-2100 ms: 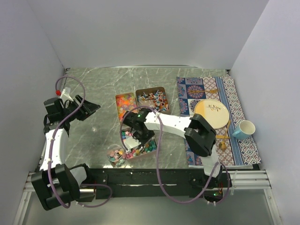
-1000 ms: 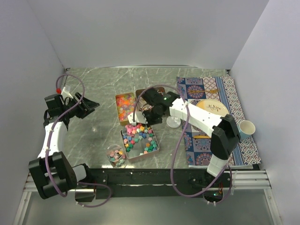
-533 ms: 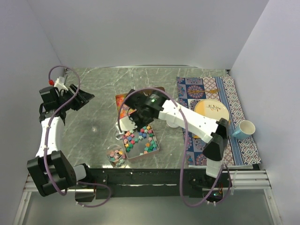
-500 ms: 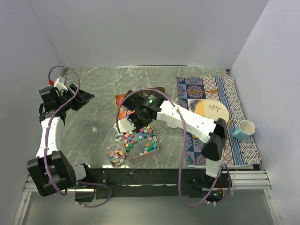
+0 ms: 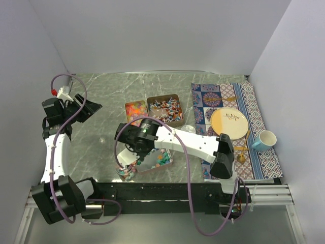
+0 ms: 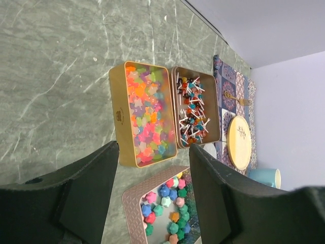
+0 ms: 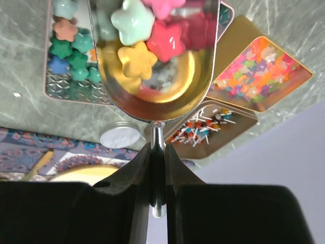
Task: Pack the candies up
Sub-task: Place the fake candies in the packing bottle.
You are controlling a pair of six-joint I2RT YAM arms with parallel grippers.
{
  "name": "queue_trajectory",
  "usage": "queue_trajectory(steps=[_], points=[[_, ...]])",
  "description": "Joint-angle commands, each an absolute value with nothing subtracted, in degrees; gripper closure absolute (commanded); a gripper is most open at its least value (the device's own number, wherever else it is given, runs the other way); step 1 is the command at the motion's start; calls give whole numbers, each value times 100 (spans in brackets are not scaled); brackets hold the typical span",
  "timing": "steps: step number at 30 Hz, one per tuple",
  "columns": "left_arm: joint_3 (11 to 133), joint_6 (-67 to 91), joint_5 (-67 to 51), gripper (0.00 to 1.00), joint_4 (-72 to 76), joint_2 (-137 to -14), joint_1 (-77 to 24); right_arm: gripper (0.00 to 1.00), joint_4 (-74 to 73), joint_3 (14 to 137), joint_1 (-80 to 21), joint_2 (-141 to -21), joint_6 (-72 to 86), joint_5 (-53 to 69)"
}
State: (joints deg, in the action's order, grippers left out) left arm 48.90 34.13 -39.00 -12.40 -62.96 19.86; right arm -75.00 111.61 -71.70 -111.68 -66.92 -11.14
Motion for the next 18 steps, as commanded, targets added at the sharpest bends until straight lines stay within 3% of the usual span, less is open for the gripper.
queue_trajectory(steps=[1, 18], points=[[4852, 3463, -3841, 36, -1248, -6126, 2004, 100, -7813, 11654, -7260, -11460, -6759, -2002], [4667, 3472, -3700, 34, -1222, -5844, 2013, 100, -7664, 11557, -7497, -11364, -7233, -3164]])
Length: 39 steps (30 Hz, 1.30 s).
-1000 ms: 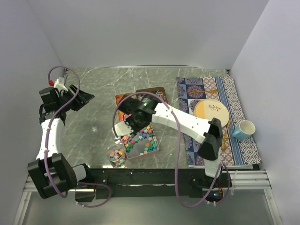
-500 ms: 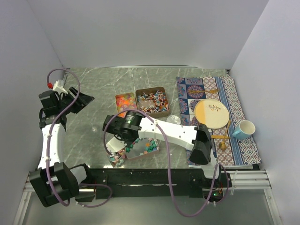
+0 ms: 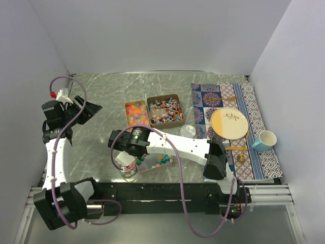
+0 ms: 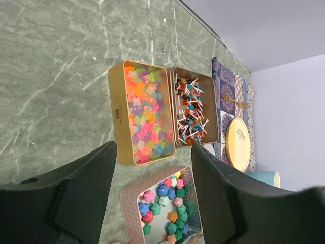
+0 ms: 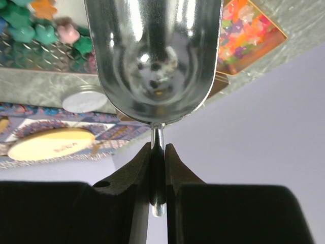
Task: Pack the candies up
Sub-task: Place the fake candies in the packing bottle, then adjust the storage box at the center of the board.
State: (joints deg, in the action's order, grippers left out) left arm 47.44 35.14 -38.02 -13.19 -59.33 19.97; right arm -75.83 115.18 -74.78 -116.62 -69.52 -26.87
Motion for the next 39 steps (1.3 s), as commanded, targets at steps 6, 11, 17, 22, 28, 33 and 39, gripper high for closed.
queue_trajectory(steps=[6, 11, 17, 22, 28, 33, 39], points=[[4684, 3384, -3621, 34, -1169, -6326, 2013, 100, -7743, 12049, -7392, -11285, -7172, -3173], [5420, 3121, -3340, 38, -1248, -7311, 1707, 100, -7708, 12770, -6672, -11364, -6637, -3015], [7071, 2076, -2594, 45, -1871, -8892, 767, 100, -7646, 13078, -5461, -11575, -5696, -2787], [8567, 621, -2426, 49, -2853, -10510, 370, 100, -7681, 12728, -4870, -11417, -5003, -2382], [10919, -1989, -2548, 46, -4093, -11802, 141, 100, -7735, 12411, -4351, -11268, -4282, -1829], [12162, -3198, -2707, 46, -5149, -12839, -139, 100, -7673, 12217, -4070, -11180, -3930, -1591], [12595, -3744, -3628, 47, -5572, -13245, -457, 100, -7664, 12138, -3753, -11241, -3753, -1424]])
